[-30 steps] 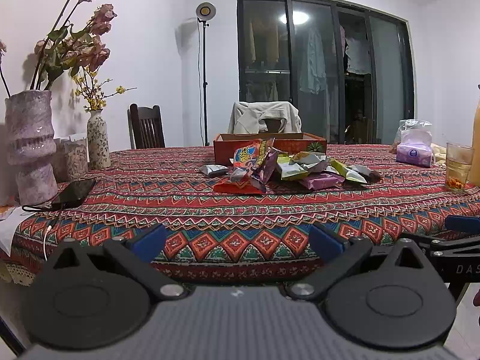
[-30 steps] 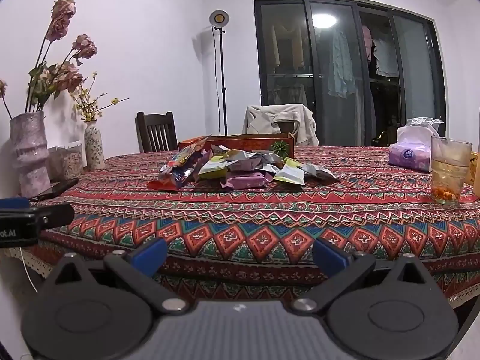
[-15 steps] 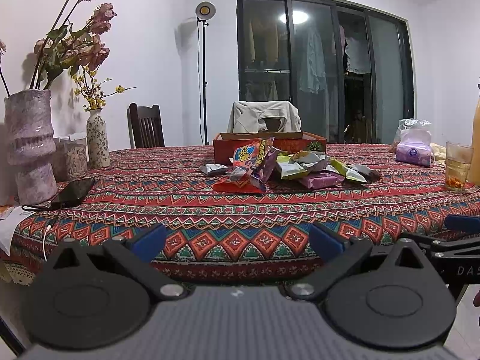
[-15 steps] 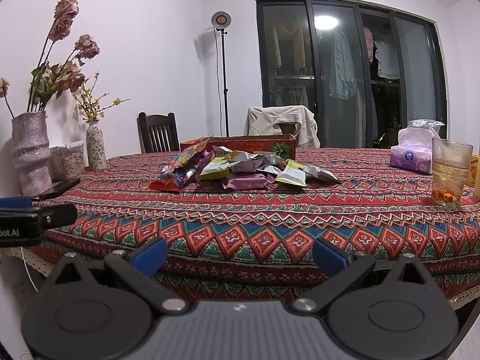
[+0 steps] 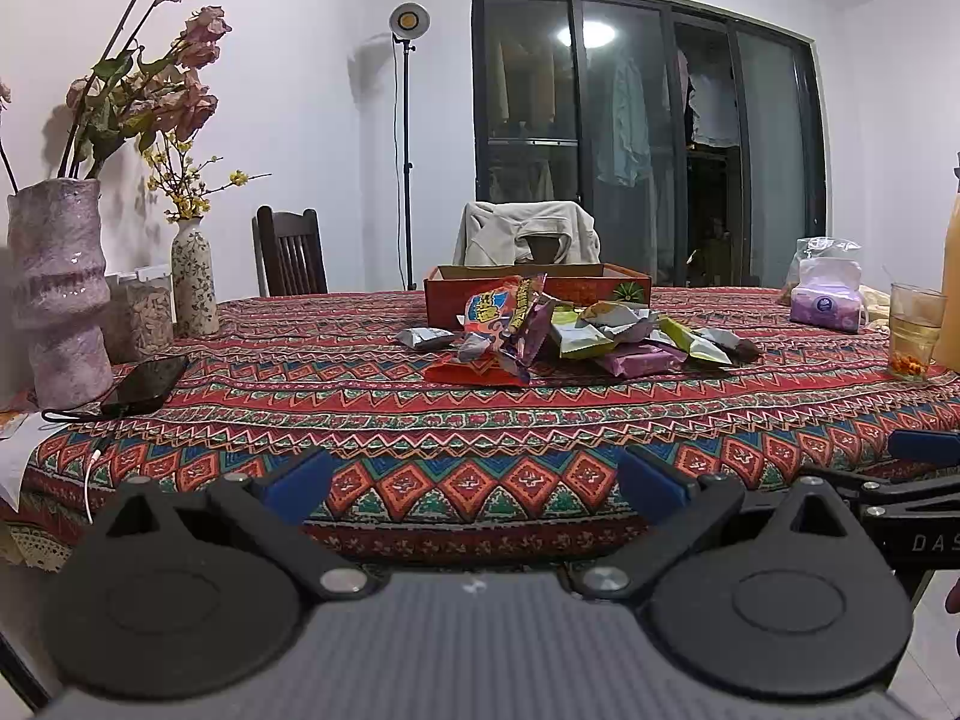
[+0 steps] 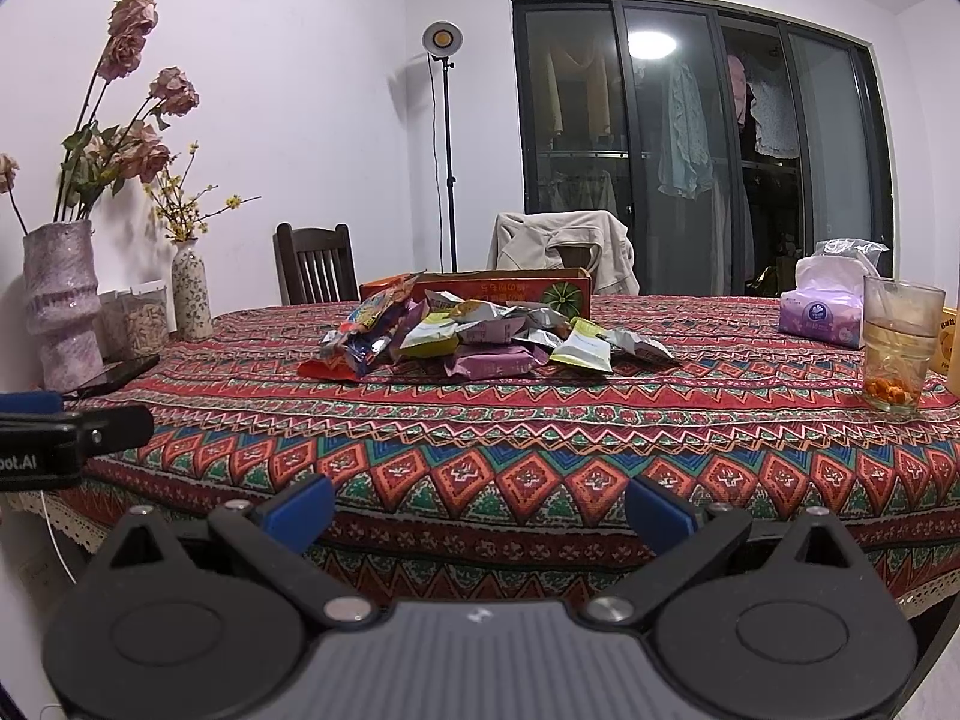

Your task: Organize snacks

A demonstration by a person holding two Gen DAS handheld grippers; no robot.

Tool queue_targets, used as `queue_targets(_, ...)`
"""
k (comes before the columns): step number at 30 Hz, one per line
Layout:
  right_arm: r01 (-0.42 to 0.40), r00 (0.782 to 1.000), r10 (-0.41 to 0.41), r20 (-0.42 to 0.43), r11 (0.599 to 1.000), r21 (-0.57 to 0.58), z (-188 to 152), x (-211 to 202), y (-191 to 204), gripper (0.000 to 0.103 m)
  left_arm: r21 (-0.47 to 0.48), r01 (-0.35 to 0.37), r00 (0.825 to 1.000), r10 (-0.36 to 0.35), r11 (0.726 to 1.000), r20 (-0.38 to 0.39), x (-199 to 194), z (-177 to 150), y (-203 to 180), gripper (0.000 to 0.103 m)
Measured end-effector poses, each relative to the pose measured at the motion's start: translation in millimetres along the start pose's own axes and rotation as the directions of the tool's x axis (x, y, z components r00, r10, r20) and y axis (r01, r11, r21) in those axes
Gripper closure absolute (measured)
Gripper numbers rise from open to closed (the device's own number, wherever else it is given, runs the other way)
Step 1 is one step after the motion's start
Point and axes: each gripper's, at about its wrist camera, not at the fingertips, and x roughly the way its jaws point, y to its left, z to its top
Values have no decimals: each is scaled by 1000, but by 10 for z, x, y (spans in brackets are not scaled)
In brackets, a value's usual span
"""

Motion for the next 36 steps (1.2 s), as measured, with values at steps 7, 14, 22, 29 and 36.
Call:
queue_targets(7,0,1000,0,0,1000,0,-2,-1,0,0,7,6,1000,-6,1000,4,-4,3,-11,0)
queue_targets(14,-1,1000,1,-2,1000,0,-15,-1,-5,0,10,7,1000,-7,1000,6,1,4,-15,0)
queue_targets(22,1,1000,-1,-2,1000,2,-28,-5,-23,0,9,7,1000,-7,1000,5,-8,4,-17,0)
queue_targets(29,5,1000,-5,3,1000,3,-26,-23,-29,0,10,7,1000,-7,1000,4,-9,1,-18,0)
queue_targets(36,6,1000,-6,6,1000,1,-15,-25,-29,0,11,9,1000,-9,1000,3,-10,2,-14,0)
